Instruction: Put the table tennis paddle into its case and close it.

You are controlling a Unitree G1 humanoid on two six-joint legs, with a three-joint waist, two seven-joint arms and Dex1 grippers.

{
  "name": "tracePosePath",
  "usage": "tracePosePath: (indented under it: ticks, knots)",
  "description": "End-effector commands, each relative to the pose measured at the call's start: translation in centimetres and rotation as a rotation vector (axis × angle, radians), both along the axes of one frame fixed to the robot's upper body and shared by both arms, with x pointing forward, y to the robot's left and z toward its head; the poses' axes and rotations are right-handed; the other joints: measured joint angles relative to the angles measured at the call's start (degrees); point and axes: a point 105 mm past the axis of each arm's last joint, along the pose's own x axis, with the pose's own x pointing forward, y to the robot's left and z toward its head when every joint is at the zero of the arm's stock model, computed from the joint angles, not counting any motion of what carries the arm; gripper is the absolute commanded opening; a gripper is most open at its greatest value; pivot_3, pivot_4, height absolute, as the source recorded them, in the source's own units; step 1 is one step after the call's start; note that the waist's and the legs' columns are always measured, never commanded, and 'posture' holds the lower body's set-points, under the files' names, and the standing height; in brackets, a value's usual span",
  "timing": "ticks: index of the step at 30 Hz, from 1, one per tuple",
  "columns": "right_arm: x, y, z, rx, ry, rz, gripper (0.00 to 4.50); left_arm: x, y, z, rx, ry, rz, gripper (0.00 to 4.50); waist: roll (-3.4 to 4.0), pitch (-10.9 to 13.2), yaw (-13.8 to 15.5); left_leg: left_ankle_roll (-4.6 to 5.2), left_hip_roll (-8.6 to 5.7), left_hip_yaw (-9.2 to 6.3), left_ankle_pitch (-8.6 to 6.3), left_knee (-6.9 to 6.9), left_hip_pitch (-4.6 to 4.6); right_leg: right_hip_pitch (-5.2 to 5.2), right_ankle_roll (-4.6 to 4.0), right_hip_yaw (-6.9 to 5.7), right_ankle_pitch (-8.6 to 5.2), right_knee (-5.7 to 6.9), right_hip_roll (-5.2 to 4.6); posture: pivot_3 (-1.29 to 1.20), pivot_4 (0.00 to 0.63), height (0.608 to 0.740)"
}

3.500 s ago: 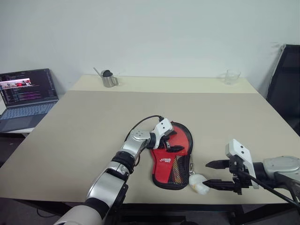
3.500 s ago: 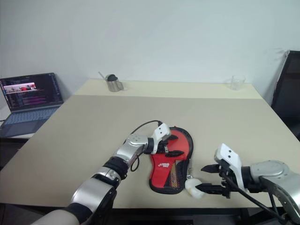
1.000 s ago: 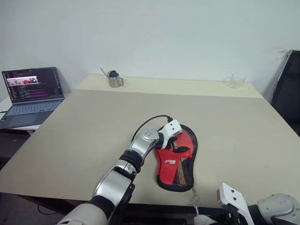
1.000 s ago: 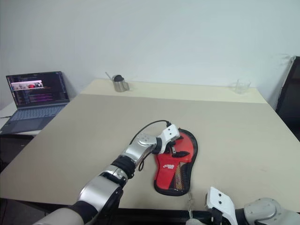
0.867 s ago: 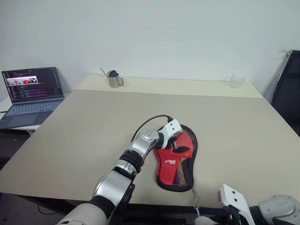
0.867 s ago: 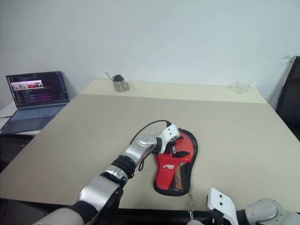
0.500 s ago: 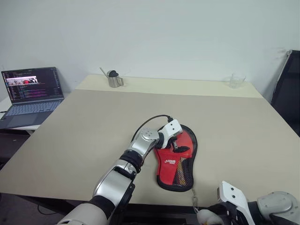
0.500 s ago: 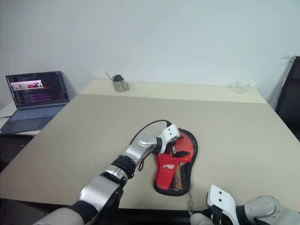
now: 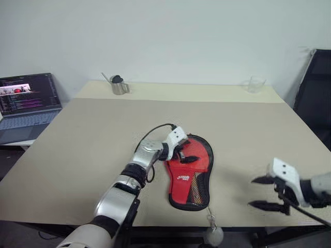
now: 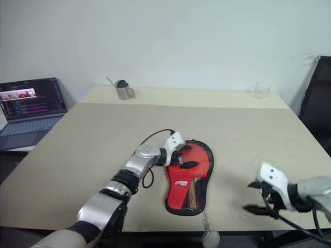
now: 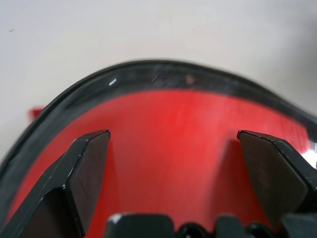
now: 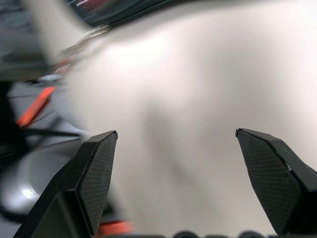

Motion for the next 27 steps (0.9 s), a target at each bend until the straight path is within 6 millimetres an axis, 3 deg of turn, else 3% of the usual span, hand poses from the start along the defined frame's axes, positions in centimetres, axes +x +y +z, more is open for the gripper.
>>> tracePosePath:
  ticks: [1,7,15,21,27]
  knots:
    - [1.7,-1.2,1.2,-0.024,-0.047,0.003,4.20,-0.9,0.6,4.6,-0.092,-0.091,-0.090,4.50,0.03,0.1,0.0,-0.01,0.00,0.10,0.01,-0.07,-0.07,-0.10,-0.03,0.03,-0.02,0.00,0.08,0.00,0.150,0.740]
    - [4.7,-2.7,3.0,-0.034,-0.084,0.004,4.20,-3.3,6.8,8.8,-0.088,-0.121,-0.104,4.50,0.23,0.2,-0.7,-0.16,0.12,0.20,-0.08,-0.11,-0.24,-0.42,-0.07,0.23,-0.17,0.12,0.33,0.00,0.150,0.740]
    - [6.4,-5.0,5.4,-0.004,-0.138,-0.026,4.20,-6.9,15.8,10.8,0.010,-0.070,0.010,4.50,0.36,0.3,-0.8,-0.18,0.16,0.25,-0.09,-0.08,-0.24,-0.60,-0.11,0.25,-0.21,0.35,0.33,0.00,0.150,0.740]
    - [5.7,-6.3,7.0,0.016,-0.161,-0.024,4.20,-9.4,19.4,11.7,0.062,-0.033,0.062,4.50,0.43,0.4,-0.6,-0.18,0.23,0.31,-0.09,-0.06,-0.24,-0.63,-0.12,0.24,-0.21,0.41,0.12,0.00,0.150,0.740]
    - [5.3,-6.3,7.6,-0.016,-0.177,-0.034,4.20,-10.0,20.7,12.4,0.065,-0.036,0.088,4.50,0.43,0.4,-0.5,-0.17,0.22,0.35,-0.08,-0.02,-0.21,-0.63,-0.12,0.20,-0.21,0.43,-0.07,0.00,0.150,0.740]
